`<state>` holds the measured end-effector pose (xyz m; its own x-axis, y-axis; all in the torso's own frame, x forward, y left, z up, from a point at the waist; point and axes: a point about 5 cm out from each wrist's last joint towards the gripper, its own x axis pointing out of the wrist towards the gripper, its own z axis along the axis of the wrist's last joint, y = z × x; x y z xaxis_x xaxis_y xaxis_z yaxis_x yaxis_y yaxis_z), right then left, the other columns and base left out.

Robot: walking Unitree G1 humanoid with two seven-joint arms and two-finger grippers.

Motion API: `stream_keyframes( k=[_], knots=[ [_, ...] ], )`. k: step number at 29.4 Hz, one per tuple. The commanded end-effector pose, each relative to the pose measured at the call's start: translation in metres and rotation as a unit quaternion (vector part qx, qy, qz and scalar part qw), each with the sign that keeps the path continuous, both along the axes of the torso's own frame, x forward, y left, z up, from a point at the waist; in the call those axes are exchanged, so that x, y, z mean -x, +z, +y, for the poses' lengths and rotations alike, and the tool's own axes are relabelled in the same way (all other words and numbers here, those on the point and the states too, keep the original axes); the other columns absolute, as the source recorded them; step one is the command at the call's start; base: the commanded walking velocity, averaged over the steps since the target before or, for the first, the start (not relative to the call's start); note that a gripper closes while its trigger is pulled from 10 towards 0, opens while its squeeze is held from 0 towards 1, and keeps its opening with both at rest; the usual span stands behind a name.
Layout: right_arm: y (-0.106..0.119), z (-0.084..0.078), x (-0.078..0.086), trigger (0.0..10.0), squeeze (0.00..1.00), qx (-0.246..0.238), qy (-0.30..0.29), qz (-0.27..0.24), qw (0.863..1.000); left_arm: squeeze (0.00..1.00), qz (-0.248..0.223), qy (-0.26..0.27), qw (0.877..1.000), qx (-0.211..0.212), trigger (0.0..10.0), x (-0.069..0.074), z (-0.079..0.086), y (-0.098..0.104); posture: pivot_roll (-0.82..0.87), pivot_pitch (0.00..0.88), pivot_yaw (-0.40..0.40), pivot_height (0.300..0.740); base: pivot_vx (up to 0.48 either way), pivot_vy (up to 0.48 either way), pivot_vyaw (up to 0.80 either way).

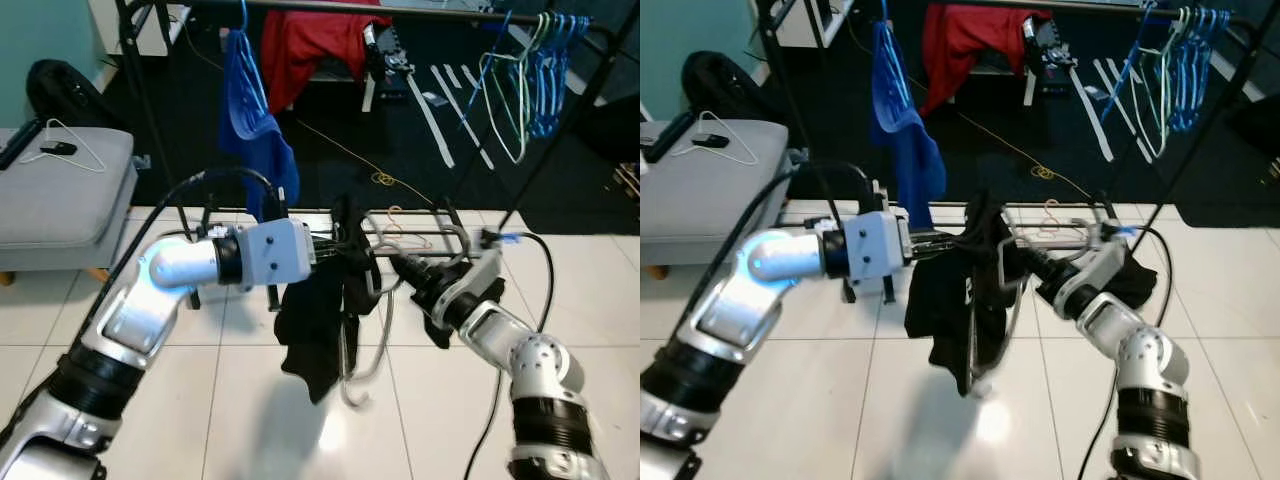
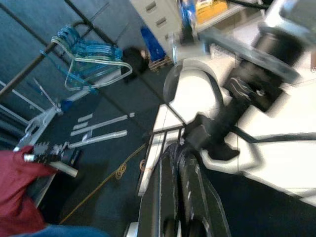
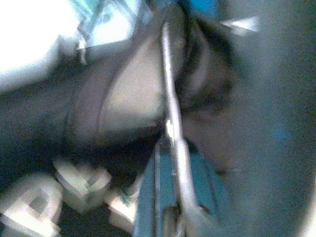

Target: Hang hanger

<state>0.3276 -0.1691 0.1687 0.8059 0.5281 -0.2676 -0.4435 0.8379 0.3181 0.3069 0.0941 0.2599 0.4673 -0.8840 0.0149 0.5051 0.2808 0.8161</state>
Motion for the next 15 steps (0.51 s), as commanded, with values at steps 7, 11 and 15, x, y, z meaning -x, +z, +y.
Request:
stream_keyframes(
  k=[7,11,15],
  knots=[
    [0.020,-0.019,-0.022,10.0,0.00,-0.294,-0.215,0.067,0.929,0.00,0.008,0.023,0.999,0.036,10.0,0.009,-0.011,-0.006,-0.05,0.268,-0.031,0.740,0.000,0.000,0.00],
    [0.010,-0.024,-0.019,10.0,0.00,-0.382,-0.239,0.115,0.885,0.00,0.002,0.029,0.999,0.039,10.0,0.011,-0.010,-0.007,-0.05,0.264,-0.040,0.740,0.000,0.000,0.00],
    [0.002,-0.025,-0.014,10.0,0.00,-0.436,-0.254,0.133,0.853,0.00,-0.010,0.030,0.998,0.051,10.0,0.014,-0.011,-0.003,-0.05,0.261,-0.040,0.740,0.000,0.000,0.00]
  ],
)
